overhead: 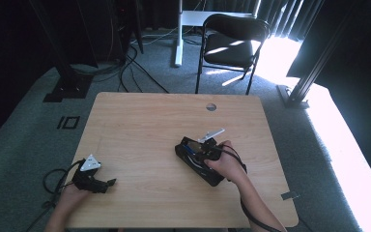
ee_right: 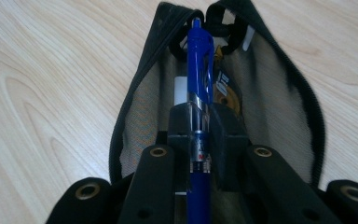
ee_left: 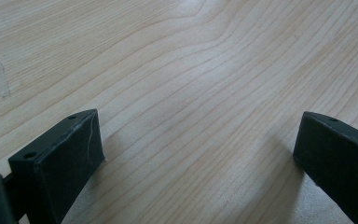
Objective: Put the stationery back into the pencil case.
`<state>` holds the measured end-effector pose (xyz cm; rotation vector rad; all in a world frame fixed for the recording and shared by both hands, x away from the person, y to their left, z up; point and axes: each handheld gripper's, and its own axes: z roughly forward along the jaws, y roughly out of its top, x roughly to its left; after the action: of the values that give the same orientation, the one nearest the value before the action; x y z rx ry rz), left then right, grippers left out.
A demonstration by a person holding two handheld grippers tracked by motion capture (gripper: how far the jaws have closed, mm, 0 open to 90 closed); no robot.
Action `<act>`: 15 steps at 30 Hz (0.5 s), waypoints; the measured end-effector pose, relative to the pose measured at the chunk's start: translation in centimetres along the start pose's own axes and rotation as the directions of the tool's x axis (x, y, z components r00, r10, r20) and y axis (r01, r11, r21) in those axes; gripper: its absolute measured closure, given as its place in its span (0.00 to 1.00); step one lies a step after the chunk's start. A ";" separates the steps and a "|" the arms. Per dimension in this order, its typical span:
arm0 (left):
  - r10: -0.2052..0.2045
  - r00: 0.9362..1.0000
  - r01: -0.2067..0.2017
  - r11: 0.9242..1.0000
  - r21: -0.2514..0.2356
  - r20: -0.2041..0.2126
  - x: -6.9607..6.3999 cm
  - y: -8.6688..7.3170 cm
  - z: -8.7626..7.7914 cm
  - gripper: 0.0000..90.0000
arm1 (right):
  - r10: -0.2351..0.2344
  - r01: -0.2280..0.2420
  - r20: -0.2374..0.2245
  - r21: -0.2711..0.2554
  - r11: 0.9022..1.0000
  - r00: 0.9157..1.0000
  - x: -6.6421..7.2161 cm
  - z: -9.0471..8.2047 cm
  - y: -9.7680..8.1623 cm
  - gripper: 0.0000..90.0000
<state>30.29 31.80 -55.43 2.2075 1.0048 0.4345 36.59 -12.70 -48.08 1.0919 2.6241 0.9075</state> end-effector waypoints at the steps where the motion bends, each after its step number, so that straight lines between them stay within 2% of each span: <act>1: 0.000 1.000 0.000 1.000 0.000 0.000 0.0 0.0 0.0 0.02 | -0.003 0.003 0.005 0.008 1.000 1.000 0.1 0.2 0.0 0.88; 9: 0.000 1.000 0.000 1.000 0.000 0.000 0.0 0.0 0.0 0.02 | -0.019 0.019 0.001 0.045 0.999 1.000 0.3 0.8 0.1 0.87; 15: 0.000 1.000 0.000 1.000 0.000 0.000 0.0 0.0 0.0 0.02 | -0.005 0.005 -0.014 0.028 1.000 1.000 0.2 0.7 0.0 0.77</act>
<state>30.29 31.80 -55.43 2.2071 1.0050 0.4344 36.70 -12.26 -48.62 1.0895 2.6573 0.8826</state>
